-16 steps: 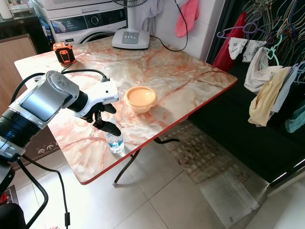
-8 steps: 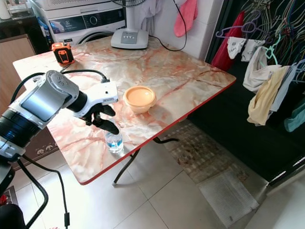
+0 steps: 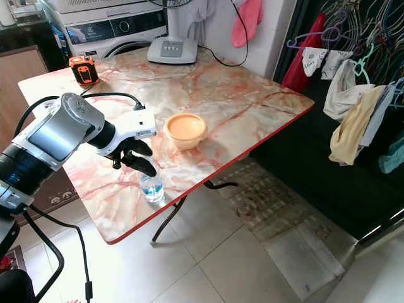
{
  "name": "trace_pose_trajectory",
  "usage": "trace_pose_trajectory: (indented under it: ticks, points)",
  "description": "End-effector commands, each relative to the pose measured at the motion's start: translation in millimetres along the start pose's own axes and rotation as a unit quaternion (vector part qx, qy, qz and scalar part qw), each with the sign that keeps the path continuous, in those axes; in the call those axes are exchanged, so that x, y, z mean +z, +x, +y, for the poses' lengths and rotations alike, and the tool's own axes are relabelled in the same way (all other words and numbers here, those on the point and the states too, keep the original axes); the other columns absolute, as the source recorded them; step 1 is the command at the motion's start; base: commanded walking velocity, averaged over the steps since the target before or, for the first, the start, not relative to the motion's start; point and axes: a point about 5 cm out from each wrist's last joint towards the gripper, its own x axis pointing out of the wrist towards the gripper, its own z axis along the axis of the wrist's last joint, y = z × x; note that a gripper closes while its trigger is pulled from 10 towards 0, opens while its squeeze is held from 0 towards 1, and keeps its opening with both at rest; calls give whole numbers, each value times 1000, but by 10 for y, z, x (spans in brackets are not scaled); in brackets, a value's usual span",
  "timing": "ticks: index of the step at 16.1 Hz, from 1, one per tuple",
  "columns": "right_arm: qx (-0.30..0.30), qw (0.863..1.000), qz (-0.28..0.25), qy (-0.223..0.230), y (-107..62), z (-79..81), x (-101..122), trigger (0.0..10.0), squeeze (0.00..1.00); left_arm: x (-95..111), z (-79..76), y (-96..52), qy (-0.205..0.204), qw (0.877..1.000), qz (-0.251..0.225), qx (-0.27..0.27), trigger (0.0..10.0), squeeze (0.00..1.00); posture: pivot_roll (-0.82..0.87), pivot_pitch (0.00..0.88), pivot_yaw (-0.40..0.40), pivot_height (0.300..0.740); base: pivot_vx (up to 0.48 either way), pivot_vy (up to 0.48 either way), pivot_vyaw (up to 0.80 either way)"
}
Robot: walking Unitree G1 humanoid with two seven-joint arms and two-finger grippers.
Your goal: Restocking fridge
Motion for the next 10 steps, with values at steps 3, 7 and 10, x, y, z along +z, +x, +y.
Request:
trace_pose_trajectory:
  ticks: [3,7,10]
  points:
    - [-4,1000,7,4,-13,-3,-34,10000,0,9,10,-10,4,1000,-3,1,10000,0,87,5,-31,740,0,0,0]
    - [-1,1000,9,4,-11,2,-35,10000,0,5,-13,10,6,1000,-4,-9,10000,0,87,6,-31,740,0,0,0]
    - [0,1000,11,3,-9,4,-38,10000,0,-3,-31,17,8,1000,-2,-16,10000,0,87,4,-30,740,0,0,0]
